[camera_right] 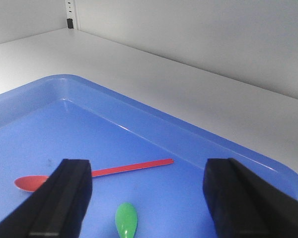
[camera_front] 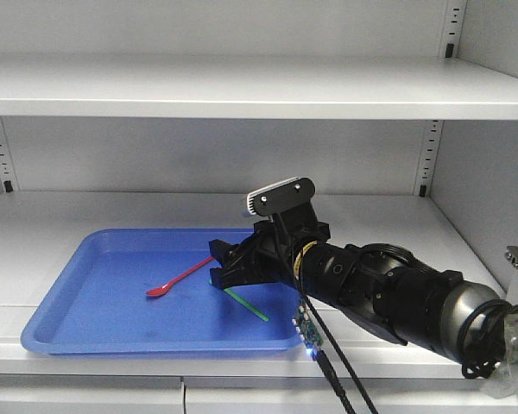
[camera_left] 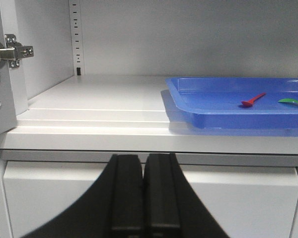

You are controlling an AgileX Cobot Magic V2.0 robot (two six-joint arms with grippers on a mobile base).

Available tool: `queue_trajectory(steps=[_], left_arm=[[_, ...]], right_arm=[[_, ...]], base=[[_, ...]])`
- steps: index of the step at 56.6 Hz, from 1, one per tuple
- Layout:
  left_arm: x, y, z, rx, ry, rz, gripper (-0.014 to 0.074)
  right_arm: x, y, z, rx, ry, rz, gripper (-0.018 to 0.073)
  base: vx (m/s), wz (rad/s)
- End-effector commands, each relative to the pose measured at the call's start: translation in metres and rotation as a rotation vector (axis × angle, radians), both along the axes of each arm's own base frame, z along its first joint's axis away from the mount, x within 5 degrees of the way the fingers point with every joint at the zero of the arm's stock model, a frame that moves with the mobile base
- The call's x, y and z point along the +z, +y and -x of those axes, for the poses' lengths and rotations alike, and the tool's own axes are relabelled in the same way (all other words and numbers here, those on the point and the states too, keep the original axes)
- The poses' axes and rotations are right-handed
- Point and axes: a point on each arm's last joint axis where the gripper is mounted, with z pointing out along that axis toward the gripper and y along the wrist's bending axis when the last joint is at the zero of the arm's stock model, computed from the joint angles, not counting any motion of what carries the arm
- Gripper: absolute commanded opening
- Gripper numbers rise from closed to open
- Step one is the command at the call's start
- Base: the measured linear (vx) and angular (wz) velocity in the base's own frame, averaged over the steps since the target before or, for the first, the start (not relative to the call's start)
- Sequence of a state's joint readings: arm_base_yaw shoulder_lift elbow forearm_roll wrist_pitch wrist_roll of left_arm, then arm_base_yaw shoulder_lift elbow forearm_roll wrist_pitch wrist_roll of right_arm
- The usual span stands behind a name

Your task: Sort red and green spoons into left cabinet

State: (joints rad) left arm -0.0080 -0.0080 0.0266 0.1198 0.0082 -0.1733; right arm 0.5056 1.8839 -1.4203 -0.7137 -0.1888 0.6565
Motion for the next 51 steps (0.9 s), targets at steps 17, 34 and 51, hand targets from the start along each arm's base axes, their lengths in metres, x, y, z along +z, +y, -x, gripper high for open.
queue_trajectory(steps=[17, 34, 51], left_arm=[[0.007, -0.001, -0.001, -0.011, -0.063, 0.017, -0.0008], [0.007, -0.001, -0.001, -0.011, -0.063, 0.017, -0.0008], [0.007, -0.001, -0.001, -0.011, -0.063, 0.017, -0.0008]], right_arm=[[0.044, -0.013, 0.009, -0.035, -0.103, 0.043, 0.0509], [0.058, -0.052, 0.049, -0.161, -0.006, 0.105, 0.0433], [0.043, -0.115, 0.107, -0.259, 0.068, 0.076, 0.028]], base=[[0.0, 0.0], [0.0, 0.0], [0.0, 0.0]])
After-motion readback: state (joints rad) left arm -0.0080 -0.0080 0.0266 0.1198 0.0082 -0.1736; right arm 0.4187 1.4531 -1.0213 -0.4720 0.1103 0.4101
